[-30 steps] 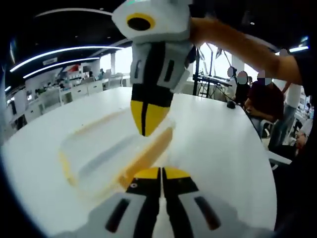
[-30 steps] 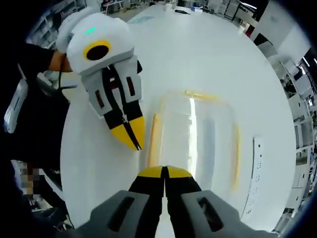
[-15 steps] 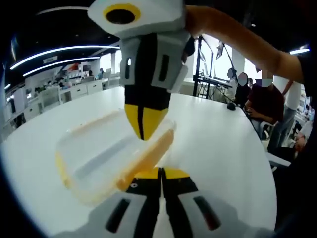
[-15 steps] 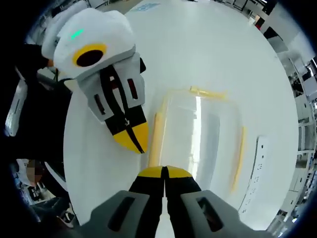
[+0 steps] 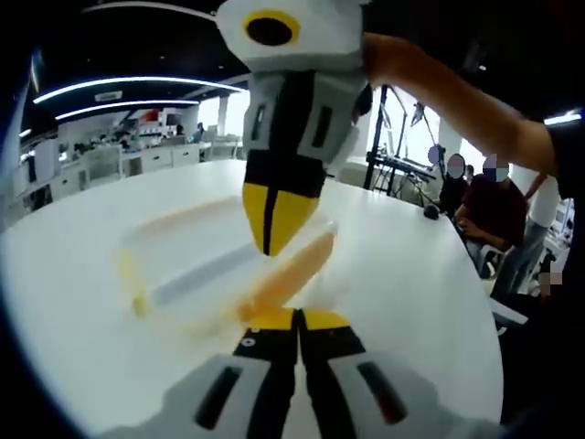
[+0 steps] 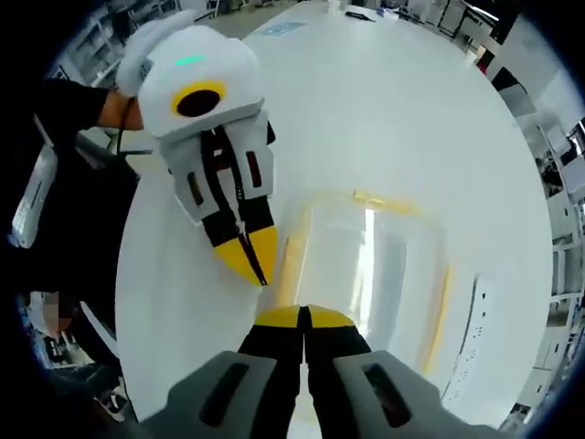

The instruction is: Snap each plastic latch of the storage box into its locked position after aligning the lid with the box until every specified latch is closed and the lid sits flush.

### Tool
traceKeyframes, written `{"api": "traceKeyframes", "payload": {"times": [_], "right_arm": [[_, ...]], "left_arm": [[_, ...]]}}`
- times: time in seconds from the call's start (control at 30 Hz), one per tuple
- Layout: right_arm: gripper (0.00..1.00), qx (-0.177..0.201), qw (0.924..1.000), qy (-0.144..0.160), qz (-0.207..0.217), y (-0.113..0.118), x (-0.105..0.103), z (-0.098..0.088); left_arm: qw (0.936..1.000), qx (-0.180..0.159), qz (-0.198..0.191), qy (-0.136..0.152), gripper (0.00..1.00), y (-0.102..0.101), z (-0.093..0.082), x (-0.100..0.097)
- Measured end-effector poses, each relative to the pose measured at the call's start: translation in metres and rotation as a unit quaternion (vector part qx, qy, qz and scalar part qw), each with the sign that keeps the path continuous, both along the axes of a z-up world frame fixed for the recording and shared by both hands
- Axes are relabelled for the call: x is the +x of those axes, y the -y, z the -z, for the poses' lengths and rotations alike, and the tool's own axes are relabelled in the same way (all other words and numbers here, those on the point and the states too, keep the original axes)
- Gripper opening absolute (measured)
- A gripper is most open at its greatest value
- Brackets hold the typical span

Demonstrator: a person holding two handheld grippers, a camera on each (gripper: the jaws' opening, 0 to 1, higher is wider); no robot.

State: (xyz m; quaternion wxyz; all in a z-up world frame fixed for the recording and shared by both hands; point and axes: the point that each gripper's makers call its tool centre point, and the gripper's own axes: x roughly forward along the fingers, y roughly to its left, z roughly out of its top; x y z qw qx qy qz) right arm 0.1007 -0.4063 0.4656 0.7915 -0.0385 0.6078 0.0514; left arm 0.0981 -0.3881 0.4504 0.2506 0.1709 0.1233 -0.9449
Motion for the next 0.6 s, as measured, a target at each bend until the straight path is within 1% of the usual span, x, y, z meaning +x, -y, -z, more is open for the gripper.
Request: {"api": "traceKeyframes", "payload": {"times": [0.07,0.17,0.2,0.27,0.3,0.33,0.37,0.4,0.47,0.5,0.6], "right_arm": [[0.00,-0.007,0.9999,-0.006,-0.005,0.001,0.000,-0.001],[0.00,-0.021,0.9995,-0.021,-0.014,0.002,0.001,-0.002],[0.00,-0.022,0.9994,-0.023,-0.015,0.003,0.000,-0.002],[0.00,-0.020,0.9994,-0.024,-0.015,0.005,0.000,-0.003],[0.00,-0.019,0.9995,-0.021,-0.014,0.005,0.000,-0.004],[0.00,-0.018,0.9996,-0.017,-0.013,0.005,-0.001,-0.004],[0.00,-0.018,0.9997,-0.009,-0.013,0.006,-0.001,-0.005],[0.00,-0.017,0.9998,-0.004,-0.013,0.006,-0.001,-0.005],[0.00,-0.013,0.9998,0.011,-0.009,0.007,-0.001,-0.006],[0.00,-0.012,0.9998,0.016,-0.008,0.007,-0.001,-0.007],[0.00,-0.008,0.9995,0.030,-0.009,0.008,-0.001,-0.008]], "left_arm": [[1.0000,0.006,-0.003,0.003,0.00,0.001,0.001,-0.003],[0.9997,0.004,-0.009,0.020,0.00,0.003,0.004,-0.006],[0.9994,-0.002,-0.007,0.032,0.00,0.003,0.004,-0.007],[0.9982,-0.029,-0.006,0.052,0.00,0.005,0.000,-0.010],[0.9971,-0.056,-0.002,0.052,0.00,0.006,-0.006,-0.014],[0.9945,-0.067,0.000,0.081,0.00,0.006,-0.003,-0.012],[0.9915,-0.085,0.006,0.098,0.00,0.005,-0.002,-0.014],[0.9892,-0.092,0.004,0.114,0.00,0.006,-0.001,-0.014],[0.9852,-0.110,0.001,0.131,0.00,0.007,-0.003,-0.015],[0.9816,-0.123,0.000,0.146,0.00,0.008,-0.003,-0.016],[0.9766,-0.140,0.001,0.163,0.00,0.008,-0.003,-0.017]]}}
